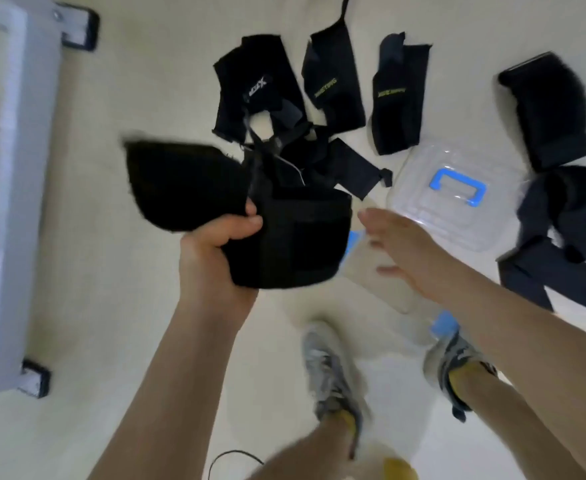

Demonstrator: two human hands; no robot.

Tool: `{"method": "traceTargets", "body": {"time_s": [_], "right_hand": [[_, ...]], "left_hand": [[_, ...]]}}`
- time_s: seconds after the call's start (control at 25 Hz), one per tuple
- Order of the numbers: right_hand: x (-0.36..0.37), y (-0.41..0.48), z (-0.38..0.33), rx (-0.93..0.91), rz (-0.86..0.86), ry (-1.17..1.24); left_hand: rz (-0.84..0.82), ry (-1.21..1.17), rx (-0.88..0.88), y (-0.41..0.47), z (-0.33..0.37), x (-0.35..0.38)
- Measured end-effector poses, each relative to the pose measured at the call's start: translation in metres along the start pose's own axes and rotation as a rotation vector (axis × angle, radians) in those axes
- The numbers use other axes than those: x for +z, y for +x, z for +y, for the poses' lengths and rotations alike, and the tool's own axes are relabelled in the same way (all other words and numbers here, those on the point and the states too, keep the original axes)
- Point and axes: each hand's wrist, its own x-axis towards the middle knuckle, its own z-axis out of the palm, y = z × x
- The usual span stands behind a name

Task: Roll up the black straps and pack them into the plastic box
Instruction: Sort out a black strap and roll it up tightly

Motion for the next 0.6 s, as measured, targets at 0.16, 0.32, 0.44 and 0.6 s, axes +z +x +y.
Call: {"method": "traceTargets", "body": {"time_s": [0.16, 0.32, 0.44, 0.6], "right_hand": [[0.035, -0.073, -0.032, 0.189, -0.287, 0.506], [0.084, -0.121, -0.043, 0.095, -0.262, 0.679], [0.094, -0.151, -0.041, 0.026, -0.186, 0.797], [0.079, -0.204, -0.024, -0.119, 0.044, 0.802]], "left_hand": [[-0.488, -0.02, -0.228, -0.049, 0.021, -0.012], [-0.774, 0.474, -0.417, -0.08, 0.022, -0.053], [-0.83, 0.643, -0.492, -0.094, 0.032, -0.081], [-0.549, 0.261, -0.591, -0.114, 0.055, -0.105]]}}
